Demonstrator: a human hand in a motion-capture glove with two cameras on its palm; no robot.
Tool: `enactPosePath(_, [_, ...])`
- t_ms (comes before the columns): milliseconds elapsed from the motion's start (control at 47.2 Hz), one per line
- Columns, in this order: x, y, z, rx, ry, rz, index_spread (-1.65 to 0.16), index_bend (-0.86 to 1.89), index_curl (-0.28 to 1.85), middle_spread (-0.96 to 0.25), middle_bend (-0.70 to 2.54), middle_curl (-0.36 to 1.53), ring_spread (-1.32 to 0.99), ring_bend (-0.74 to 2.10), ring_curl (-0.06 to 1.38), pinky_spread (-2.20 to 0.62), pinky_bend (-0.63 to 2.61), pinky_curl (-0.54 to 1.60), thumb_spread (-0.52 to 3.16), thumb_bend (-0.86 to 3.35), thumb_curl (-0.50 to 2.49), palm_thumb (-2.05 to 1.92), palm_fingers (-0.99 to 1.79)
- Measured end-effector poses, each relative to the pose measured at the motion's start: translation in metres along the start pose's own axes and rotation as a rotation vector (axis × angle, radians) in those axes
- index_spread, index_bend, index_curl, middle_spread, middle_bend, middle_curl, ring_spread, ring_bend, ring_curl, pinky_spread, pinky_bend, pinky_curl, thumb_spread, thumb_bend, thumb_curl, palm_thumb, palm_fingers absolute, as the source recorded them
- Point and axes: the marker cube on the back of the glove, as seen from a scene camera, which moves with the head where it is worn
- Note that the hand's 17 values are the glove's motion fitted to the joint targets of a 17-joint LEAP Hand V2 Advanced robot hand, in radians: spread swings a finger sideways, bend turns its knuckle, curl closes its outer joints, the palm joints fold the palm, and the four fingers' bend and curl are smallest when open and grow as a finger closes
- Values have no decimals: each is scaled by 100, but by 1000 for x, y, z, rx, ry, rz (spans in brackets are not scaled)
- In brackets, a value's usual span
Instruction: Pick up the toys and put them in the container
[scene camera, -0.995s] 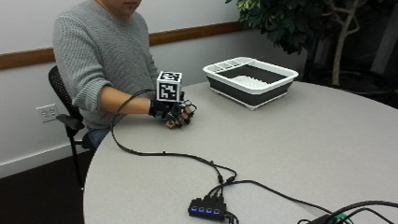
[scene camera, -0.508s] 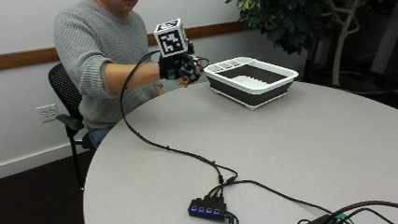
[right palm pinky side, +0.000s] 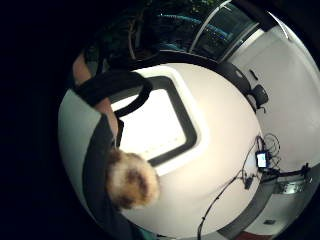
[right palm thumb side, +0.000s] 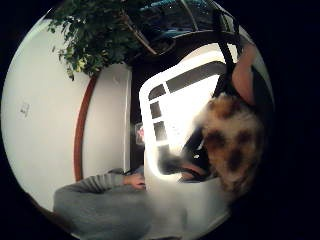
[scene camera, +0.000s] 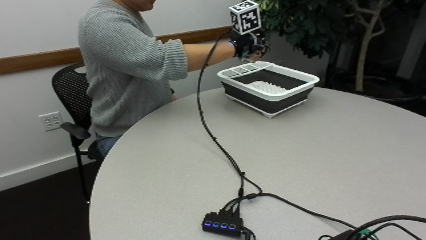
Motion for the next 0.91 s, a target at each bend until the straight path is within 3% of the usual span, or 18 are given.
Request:
enactPosePath(127, [6, -7, 24, -99, -13, 99, -38, 44, 75, -36, 68, 61, -50, 97, 59, -35, 111, 50, 87, 5, 81, 53, 72])
enactPosePath(169, [10, -3, 36, -185, -8, 129, -38, 33, 73, -34, 63, 60, -47, 96, 59, -33, 108, 49, 97, 0, 77, 44, 49])
enactPosePath(191, [12, 0, 42, -227, -2, 135, -38, 36, 74, -32, 49, 55, -43, 77, 54, -27, 108, 50, 103, -8, 71, 29, 7])
enactPosePath(233, [17, 6, 50, -289, 7, 140, -37, 33, 75, -26, 37, 53, -32, 63, 56, -20, 116, 56, 106, -12, 65, 17, -34])
enactPosePath(296, [22, 13, 59, -325, 21, 145, -37, 19, 65, -20, 21, 46, -22, 37, 46, -11, 109, 48, 105, -13, 58, 0, -51])
enactPosePath(423, [30, 22, 63, -331, 29, 151, -36, 11, 53, -14, 8, 38, -12, 16, 34, -1, 99, 42, 106, -9, 50, -9, -39])
enactPosePath(677, [31, 54, 42, -316, 15, 107, -34, 12, 42, -10, 9, 29, -3, 13, 28, 7, 91, 37, 110, -8, 37, -10, -33])
enactPosePath(741, [42, 75, 29, -325, 47, 145, -34, 12, 40, -10, 8, 27, -2, 13, 27, 7, 90, 37, 111, -7, 35, -9, -32])
enactPosePath(826, [79, 115, 6, -317, 244, 334, -34, 12, 38, -10, 9, 25, -1, 14, 26, 8, 88, 36, 112, -7, 32, -9, -31])
enactPosePath(910, [107, 179, -34, -258, 111, 300, -34, 15, 37, -10, 10, 24, -1, 14, 24, 8, 86, 35, 114, -7, 30, -9, -27])
